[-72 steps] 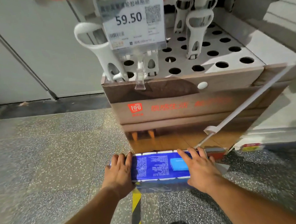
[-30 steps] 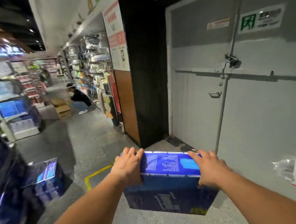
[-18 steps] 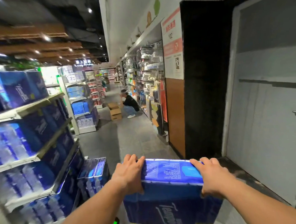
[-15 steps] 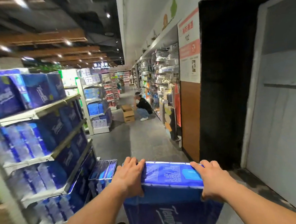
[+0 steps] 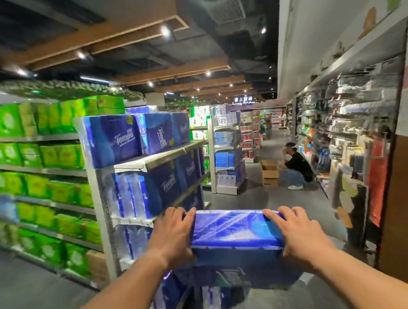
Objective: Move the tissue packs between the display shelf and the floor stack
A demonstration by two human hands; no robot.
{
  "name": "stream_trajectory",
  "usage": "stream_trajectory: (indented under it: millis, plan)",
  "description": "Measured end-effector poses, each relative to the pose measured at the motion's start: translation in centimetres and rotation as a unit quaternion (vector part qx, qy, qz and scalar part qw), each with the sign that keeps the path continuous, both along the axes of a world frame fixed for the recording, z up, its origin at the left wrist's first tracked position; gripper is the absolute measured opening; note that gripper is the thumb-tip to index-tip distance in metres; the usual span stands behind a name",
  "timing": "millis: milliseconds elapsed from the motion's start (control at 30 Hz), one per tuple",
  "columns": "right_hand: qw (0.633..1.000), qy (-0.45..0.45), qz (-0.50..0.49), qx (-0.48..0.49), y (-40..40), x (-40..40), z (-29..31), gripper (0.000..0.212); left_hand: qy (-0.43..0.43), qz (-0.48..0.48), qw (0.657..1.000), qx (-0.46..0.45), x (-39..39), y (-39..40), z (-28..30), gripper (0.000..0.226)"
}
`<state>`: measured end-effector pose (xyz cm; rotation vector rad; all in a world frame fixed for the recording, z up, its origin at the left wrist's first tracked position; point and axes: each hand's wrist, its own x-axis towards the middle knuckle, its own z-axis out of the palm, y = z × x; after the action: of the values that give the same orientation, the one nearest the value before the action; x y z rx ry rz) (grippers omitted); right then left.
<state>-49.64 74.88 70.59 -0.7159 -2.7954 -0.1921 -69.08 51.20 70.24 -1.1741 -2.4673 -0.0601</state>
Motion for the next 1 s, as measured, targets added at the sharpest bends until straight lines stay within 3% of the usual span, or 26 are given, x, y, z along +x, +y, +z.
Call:
stream_trajectory:
  millis: [233,400,567,767,1000]
  plan:
    - [0.992,0.084,0.047,0.078,6.1,-14.7,5.0,0.113,0.102,0.06,0.989,0.083,-12.5,4.4,5.2,0.111]
    - [0.982,0.138,0.078,0.1,10.6,-23.8,9.2,0.096,0.174,0.099,0.975,0.1,-20.2,7.8,9.8,0.112]
    - [0.965,0.193,0.127,0.124,15.3,-32.6,12.5,0.098,0.23,0.133,0.954,0.136,-26.2,10.7,13.3,0.117]
    - [0.924,0.252,0.233,0.168,18.6,-44.5,17.2,0.102,0.275,0.216,0.922,0.169,-31.1,11.3,16.4,0.109]
    - [0.872,0.291,0.358,0.161,16.2,-57.8,22.4,0.099,0.328,0.345,0.865,0.158,-36.6,8.6,20.1,0.105]
